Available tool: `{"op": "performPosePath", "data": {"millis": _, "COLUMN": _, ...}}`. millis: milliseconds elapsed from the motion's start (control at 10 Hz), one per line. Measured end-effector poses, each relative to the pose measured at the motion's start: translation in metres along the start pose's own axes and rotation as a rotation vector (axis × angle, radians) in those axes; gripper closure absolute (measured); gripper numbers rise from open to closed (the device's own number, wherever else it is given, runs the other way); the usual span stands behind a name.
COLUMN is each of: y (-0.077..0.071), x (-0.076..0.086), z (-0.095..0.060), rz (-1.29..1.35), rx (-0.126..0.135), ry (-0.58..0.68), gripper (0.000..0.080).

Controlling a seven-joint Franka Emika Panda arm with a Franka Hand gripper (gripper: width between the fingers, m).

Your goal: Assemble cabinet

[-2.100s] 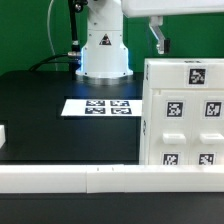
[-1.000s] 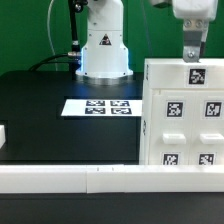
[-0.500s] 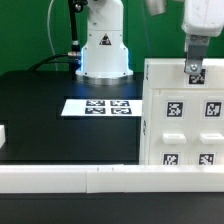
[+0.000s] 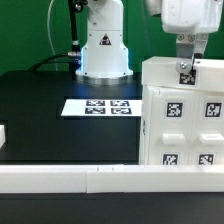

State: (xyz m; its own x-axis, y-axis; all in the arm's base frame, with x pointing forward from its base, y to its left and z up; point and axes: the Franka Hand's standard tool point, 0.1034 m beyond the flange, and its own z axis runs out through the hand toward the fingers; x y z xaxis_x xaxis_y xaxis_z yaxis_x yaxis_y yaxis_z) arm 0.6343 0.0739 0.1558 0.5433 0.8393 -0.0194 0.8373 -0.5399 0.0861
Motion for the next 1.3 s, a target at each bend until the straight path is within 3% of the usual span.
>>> {"op": "performPosePath", "data": {"millis": 100, "y": 0.0003, "x": -0.0004, "z": -0.0002, "rz": 0.111, "rx": -0.016, "ry": 0.018, "gripper": 0.0248}}
{"op": "performPosePath", "data": {"millis": 300, "y": -0.0030, "x": 0.0000, "z": 0.0005, "rz": 0.485, "rx": -0.012, "ry": 0.021, "gripper": 0.0248}}
{"op": "performPosePath", "data": {"millis": 500, "y": -0.0064, "x": 0.0036, "z": -0.0013, "rz": 0.900, "rx": 0.013, "ry": -0.020, "gripper": 0.0246}}
{"op": "performPosePath", "data": {"millis": 1000, "y": -0.0054, "x": 0.0020, "z": 0.0011, "rz": 1.240, "rx": 0.009, "ry": -0.032, "gripper": 0.0246}}
{"op": "performPosePath", "data": {"millis": 1300, "y": -0.0076, "x": 0.0013, "z": 0.0012, "rz": 1.768, "rx": -0.007, "ry": -0.042, "gripper": 0.0246}}
